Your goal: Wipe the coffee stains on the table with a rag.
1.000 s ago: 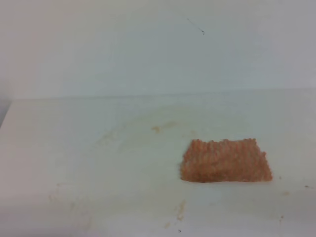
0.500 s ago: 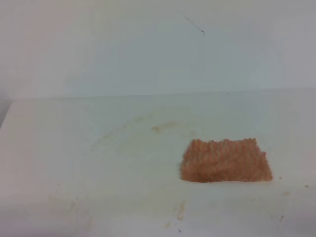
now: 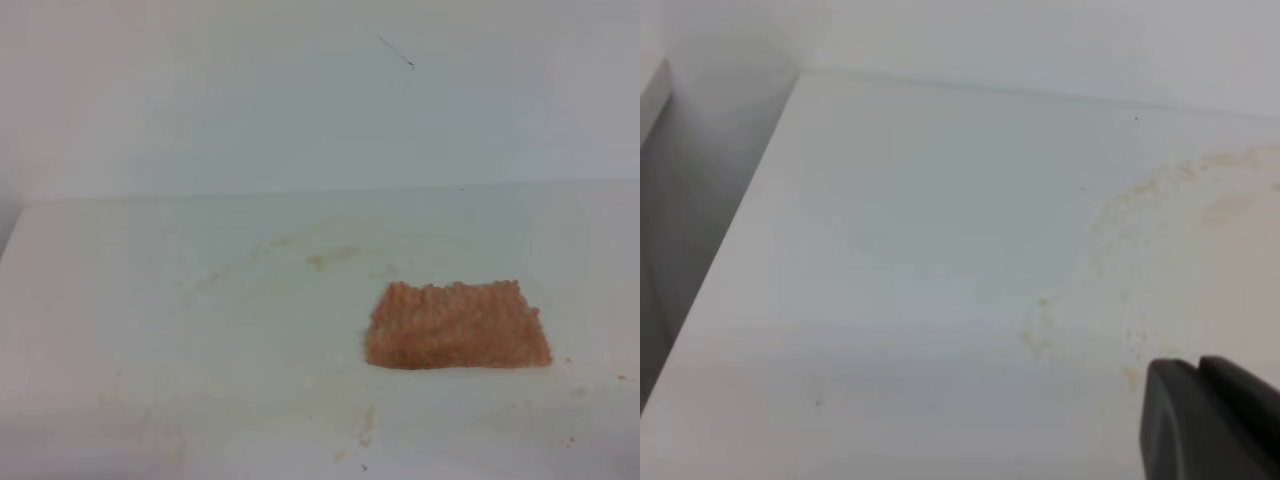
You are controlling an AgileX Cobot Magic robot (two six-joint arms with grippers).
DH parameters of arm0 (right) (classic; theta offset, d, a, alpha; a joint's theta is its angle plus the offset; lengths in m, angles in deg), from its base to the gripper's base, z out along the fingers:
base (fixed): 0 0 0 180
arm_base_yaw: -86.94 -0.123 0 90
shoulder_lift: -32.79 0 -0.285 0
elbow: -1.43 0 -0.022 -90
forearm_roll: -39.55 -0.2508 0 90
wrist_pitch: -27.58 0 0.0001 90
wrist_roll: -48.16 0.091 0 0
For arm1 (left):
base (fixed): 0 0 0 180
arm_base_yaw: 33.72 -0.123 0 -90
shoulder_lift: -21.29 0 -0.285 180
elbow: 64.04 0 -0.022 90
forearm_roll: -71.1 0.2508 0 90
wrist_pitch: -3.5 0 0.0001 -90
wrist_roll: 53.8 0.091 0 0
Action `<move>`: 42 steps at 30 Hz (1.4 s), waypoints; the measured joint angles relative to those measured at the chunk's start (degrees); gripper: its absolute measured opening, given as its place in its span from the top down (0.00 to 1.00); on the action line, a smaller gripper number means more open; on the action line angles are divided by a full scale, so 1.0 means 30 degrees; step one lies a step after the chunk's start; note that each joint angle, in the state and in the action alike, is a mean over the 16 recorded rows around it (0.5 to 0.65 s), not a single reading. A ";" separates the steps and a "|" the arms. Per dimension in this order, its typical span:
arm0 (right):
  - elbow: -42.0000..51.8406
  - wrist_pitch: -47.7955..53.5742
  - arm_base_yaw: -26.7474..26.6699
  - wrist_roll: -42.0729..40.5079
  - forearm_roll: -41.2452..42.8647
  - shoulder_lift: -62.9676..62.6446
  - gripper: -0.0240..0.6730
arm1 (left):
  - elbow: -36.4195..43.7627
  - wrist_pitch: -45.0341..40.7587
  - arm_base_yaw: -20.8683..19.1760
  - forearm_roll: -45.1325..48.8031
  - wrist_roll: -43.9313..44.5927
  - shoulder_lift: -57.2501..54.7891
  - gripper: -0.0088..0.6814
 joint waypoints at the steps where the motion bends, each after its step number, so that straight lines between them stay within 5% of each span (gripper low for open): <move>1: 0.0000 0.0002 0.0162 0.0006 -0.0041 0.0007 0.97 | 0.0000 0.0000 0.0000 0.0000 0.0000 0.0000 0.99; 42: 0.0000 0.0103 0.0825 0.0010 -0.0103 0.0099 0.97 | 0.0000 0.0000 0.0000 0.0000 0.0000 0.0000 0.99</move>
